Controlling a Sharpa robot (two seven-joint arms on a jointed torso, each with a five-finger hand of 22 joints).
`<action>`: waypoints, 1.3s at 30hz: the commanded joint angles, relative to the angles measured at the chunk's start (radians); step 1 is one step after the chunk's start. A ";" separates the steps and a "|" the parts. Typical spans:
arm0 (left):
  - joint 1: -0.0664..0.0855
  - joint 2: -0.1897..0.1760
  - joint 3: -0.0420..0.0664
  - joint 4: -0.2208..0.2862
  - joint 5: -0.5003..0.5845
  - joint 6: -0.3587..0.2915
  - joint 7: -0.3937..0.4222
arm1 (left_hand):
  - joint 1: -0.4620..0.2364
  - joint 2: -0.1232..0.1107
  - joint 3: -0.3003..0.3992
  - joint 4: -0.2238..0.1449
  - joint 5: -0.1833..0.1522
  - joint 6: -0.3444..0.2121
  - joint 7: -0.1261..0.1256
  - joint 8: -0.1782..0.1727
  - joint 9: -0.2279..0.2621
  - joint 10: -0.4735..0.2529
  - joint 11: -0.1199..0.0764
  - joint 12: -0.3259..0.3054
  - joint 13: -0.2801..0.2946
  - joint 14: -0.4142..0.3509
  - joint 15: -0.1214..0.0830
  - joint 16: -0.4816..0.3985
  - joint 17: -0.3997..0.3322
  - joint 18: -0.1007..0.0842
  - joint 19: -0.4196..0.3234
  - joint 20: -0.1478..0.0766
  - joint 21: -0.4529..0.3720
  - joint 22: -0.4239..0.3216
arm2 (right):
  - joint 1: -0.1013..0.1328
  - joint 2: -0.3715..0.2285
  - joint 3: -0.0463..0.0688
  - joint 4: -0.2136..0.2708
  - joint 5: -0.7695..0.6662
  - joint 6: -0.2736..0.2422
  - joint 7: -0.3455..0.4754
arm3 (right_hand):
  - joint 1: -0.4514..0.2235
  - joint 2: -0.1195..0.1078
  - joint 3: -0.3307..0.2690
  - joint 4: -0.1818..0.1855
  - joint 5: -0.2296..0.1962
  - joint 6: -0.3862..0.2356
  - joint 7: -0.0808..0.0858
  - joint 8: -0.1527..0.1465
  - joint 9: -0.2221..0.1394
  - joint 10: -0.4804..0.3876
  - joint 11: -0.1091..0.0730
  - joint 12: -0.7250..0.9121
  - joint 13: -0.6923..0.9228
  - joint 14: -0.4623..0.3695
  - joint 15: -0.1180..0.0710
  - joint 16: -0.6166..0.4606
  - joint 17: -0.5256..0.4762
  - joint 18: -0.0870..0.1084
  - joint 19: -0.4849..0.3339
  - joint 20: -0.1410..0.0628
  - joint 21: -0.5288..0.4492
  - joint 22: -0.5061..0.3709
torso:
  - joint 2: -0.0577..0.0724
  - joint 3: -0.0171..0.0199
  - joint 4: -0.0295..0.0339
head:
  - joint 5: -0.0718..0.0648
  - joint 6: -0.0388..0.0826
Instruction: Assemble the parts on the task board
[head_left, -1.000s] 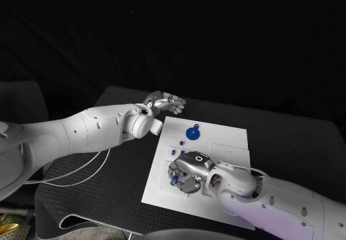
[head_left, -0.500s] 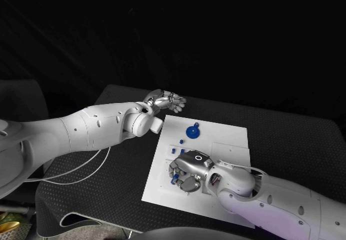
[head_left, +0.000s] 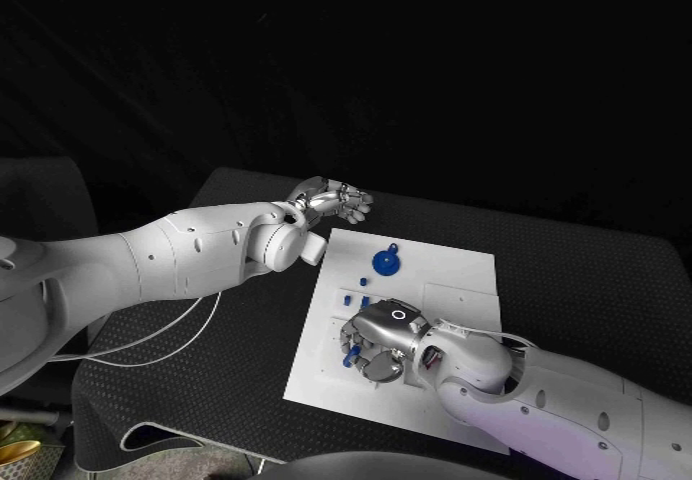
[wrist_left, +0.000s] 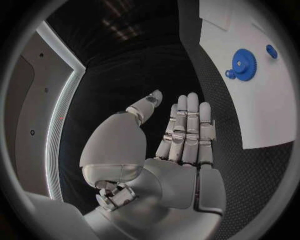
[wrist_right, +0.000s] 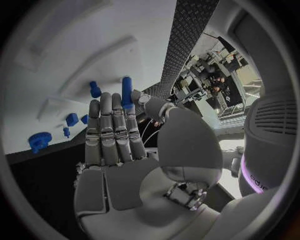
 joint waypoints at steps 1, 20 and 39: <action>0.001 0.002 0.001 0.002 0.005 0.015 0.008 | 0.003 -0.003 0.001 -0.003 0.002 -0.008 0.000 0.002 -0.001 -0.004 -0.002 -0.002 -0.001 -0.001 0.008 -0.004 0.002 0.012 -0.005 0.005 -0.006 0.001 | -0.003 -0.003 -0.003 -0.003 -0.039 0.009 -0.025 | 0.002 0.008 0.003 -0.001 -0.001 0.006 0.000 0.003 0.001 0.013 -0.005 0.006 0.001 0.009 0.000 0.003 0.001 0.020 0.007 -0.001 0.005 0.024 | 0.000 0.0005 0.0012 | -0.001 0.000; 0.001 0.003 0.001 0.000 0.005 0.019 0.006 | 0.002 -0.003 0.000 -0.003 0.002 -0.009 0.000 0.002 -0.002 -0.004 -0.002 -0.003 -0.001 -0.001 0.008 -0.006 0.003 0.012 -0.005 0.005 -0.006 0.001 | -0.003 -0.014 -0.003 0.004 -0.042 0.000 -0.028 | 0.002 0.007 0.005 -0.004 -0.001 0.007 0.000 0.004 0.002 0.015 -0.006 0.006 0.002 0.011 0.000 0.003 0.002 0.020 0.008 -0.001 0.007 0.023 | 0.000 -0.0001 0.0002 | 0.000 -0.001; 0.001 0.005 0.001 0.002 0.005 0.020 0.003 | 0.002 -0.004 0.000 -0.002 0.001 -0.010 0.000 0.002 -0.002 -0.005 -0.001 -0.003 -0.002 -0.001 0.008 -0.008 0.006 0.012 -0.006 0.005 -0.007 0.002 | -0.003 0.026 -0.013 0.001 -0.058 0.091 -0.039 | 0.000 0.007 0.005 -0.005 -0.001 0.007 0.000 0.004 0.003 0.016 -0.006 0.005 0.002 0.012 0.000 0.002 0.003 0.020 0.008 -0.001 0.008 0.023 | 0.000 -0.0019 0.0009 | -0.007 -0.002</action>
